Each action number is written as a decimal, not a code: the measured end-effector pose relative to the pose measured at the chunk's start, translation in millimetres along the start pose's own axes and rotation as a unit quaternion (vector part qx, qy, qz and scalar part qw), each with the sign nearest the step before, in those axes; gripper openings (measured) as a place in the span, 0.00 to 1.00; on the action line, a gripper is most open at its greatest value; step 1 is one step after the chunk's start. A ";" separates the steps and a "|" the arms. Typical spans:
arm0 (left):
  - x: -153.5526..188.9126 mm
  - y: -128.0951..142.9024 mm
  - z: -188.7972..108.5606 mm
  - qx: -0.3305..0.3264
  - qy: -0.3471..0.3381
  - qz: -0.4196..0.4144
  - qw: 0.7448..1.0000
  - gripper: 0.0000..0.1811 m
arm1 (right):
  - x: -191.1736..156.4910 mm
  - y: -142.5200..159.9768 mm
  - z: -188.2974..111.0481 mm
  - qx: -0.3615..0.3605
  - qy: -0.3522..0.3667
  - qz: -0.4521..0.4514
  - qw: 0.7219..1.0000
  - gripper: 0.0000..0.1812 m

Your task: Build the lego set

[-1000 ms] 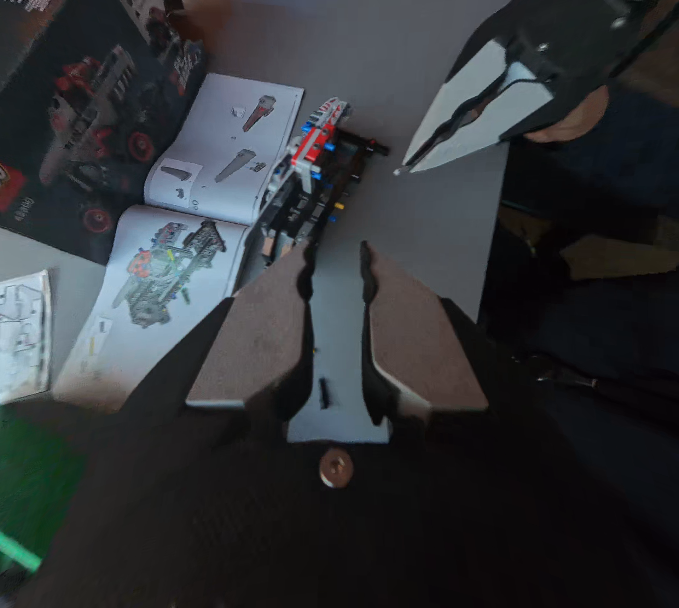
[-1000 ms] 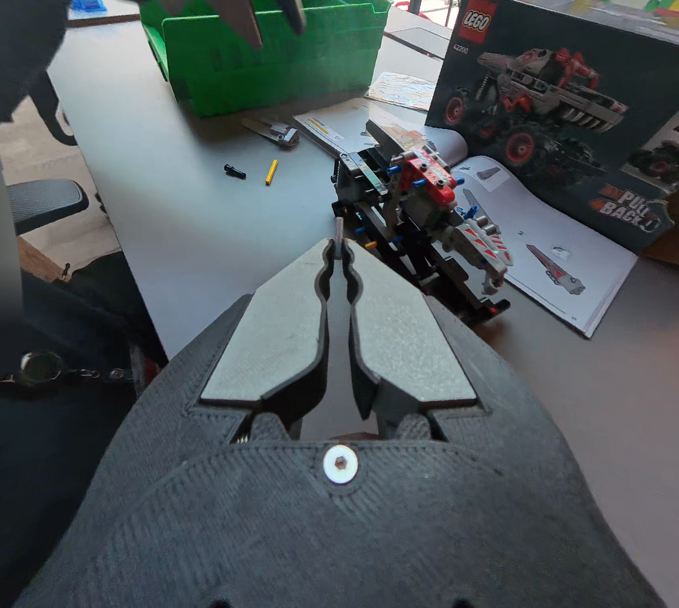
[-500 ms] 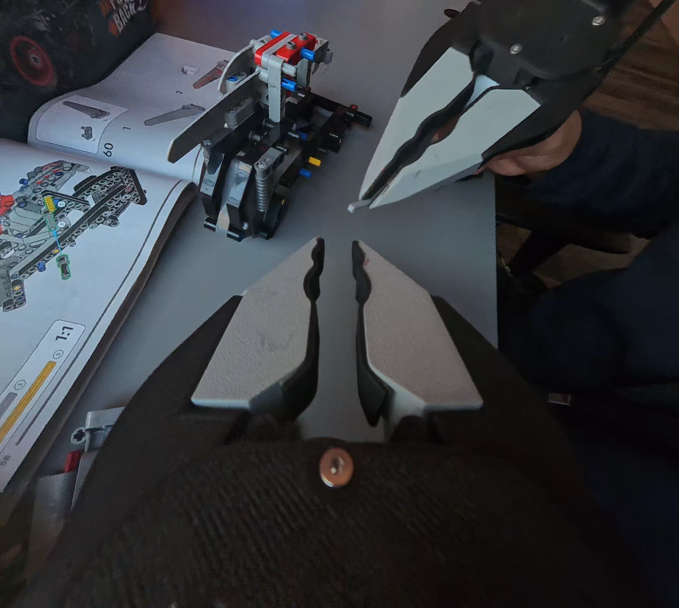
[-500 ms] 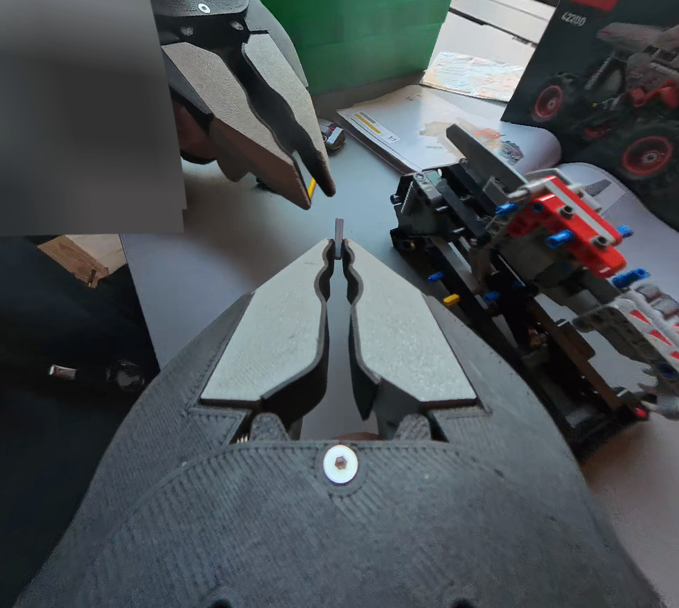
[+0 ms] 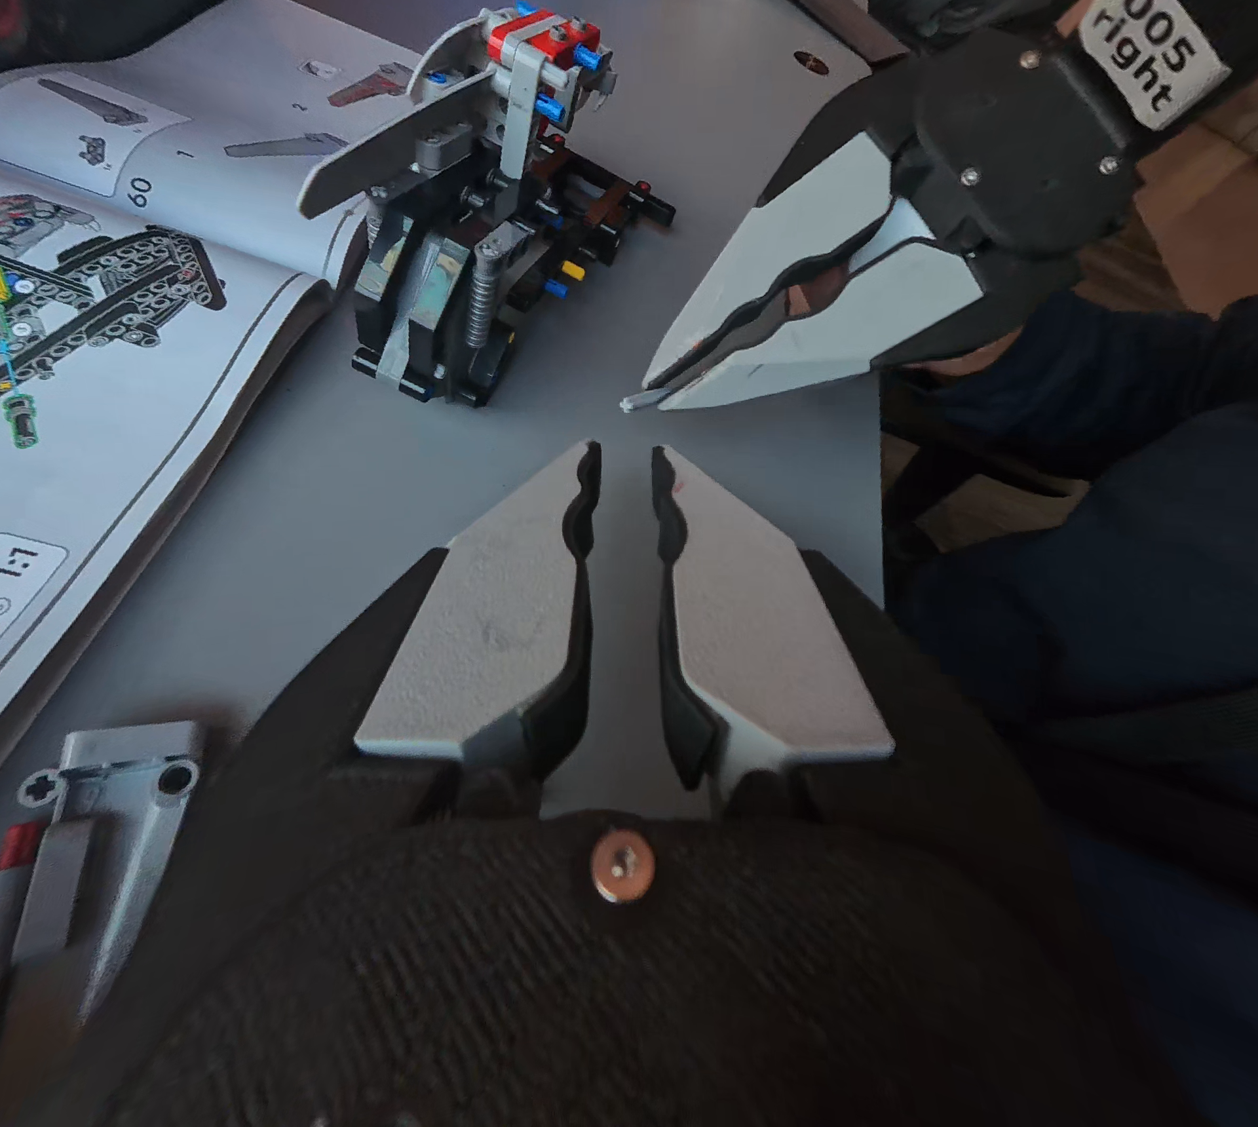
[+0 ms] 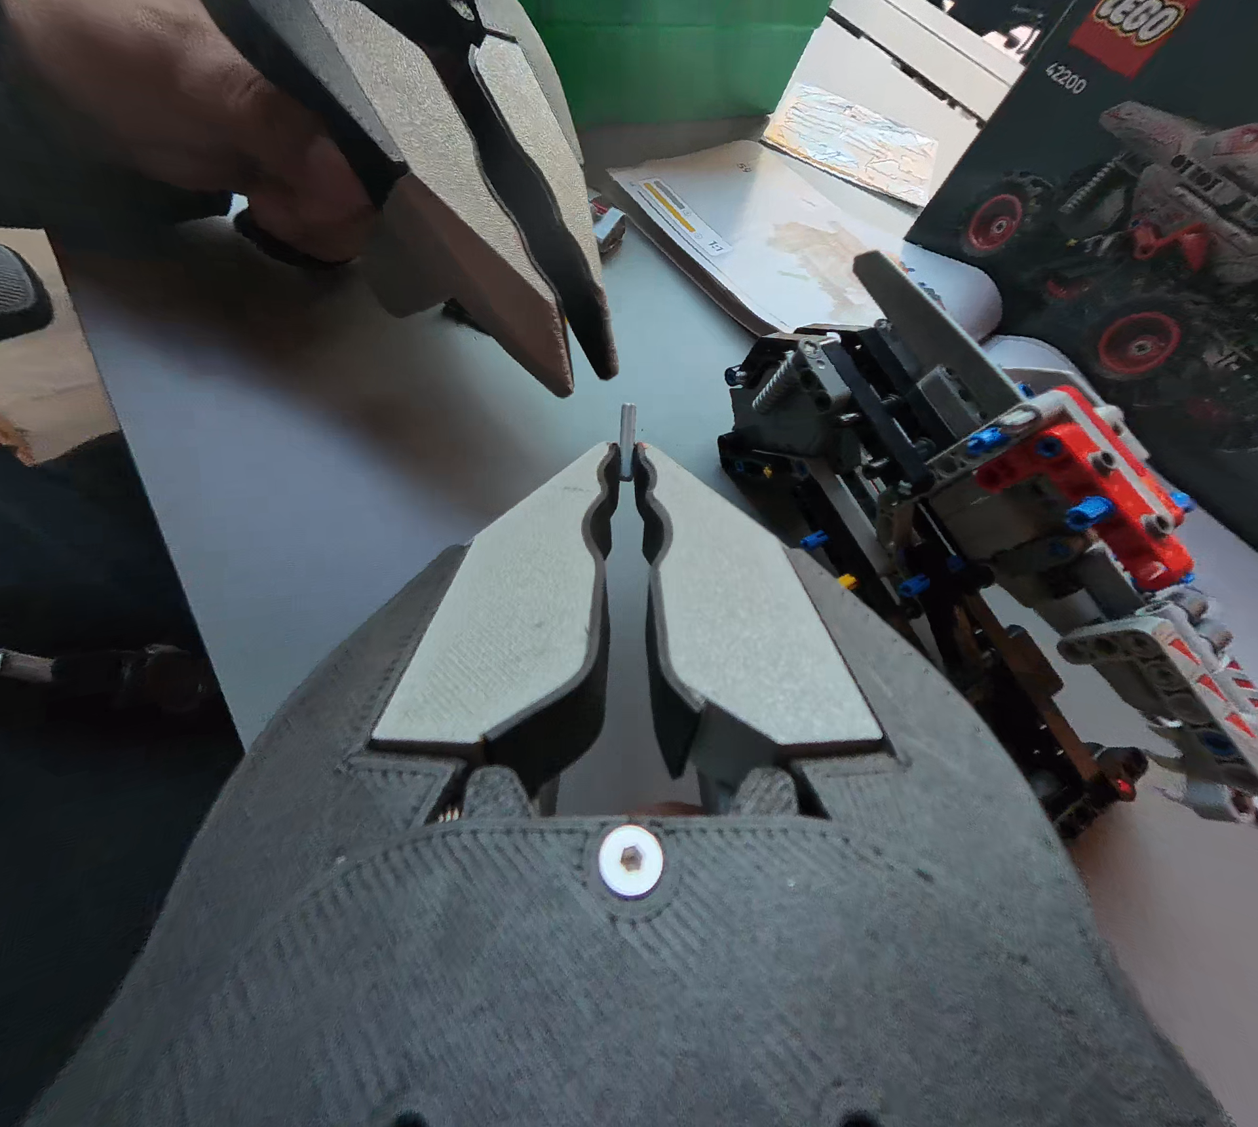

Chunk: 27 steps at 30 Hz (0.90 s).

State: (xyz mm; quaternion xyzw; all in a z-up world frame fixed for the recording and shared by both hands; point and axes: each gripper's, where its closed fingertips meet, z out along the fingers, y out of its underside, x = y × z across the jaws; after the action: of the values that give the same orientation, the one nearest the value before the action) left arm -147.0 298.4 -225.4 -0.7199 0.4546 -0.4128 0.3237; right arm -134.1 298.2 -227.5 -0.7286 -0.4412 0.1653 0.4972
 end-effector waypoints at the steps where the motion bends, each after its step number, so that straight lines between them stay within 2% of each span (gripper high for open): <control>1: -0.3 -0.2 0.6 0.000 0.003 -0.006 1.000 0.07 | -1.0 1.6 0.2 -0.006 0.006 -0.013 1.000 0.00; 4: 4.8 -3.9 3.1 0.010 0.031 -0.027 0.999 0.06 | -3.5 5.2 -0.6 -0.020 0.028 -0.056 0.998 0.00; 8: 11.1 1.4 12.0 -0.012 0.064 -0.062 0.996 0.08 | -4.6 5.3 -3.6 -0.028 0.051 -0.092 0.994 0.00; 20: 34.3 -8.5 18.5 -0.016 0.139 -0.088 0.986 0.03 | -10.7 -1.0 -20.9 -0.005 0.065 -0.115 0.991 0.00; 27: 37.4 -7.8 23.8 -0.022 0.139 -0.078 0.987 0.01 | -10.5 2.6 -26.6 0.002 0.071 -0.110 0.991 0.01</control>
State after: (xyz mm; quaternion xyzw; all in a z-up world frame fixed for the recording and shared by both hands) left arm -113.7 269.0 -218.4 -0.6955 0.4464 -0.5232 0.2081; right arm -120.6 274.1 -219.9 -0.6847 -0.4818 0.0577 0.5438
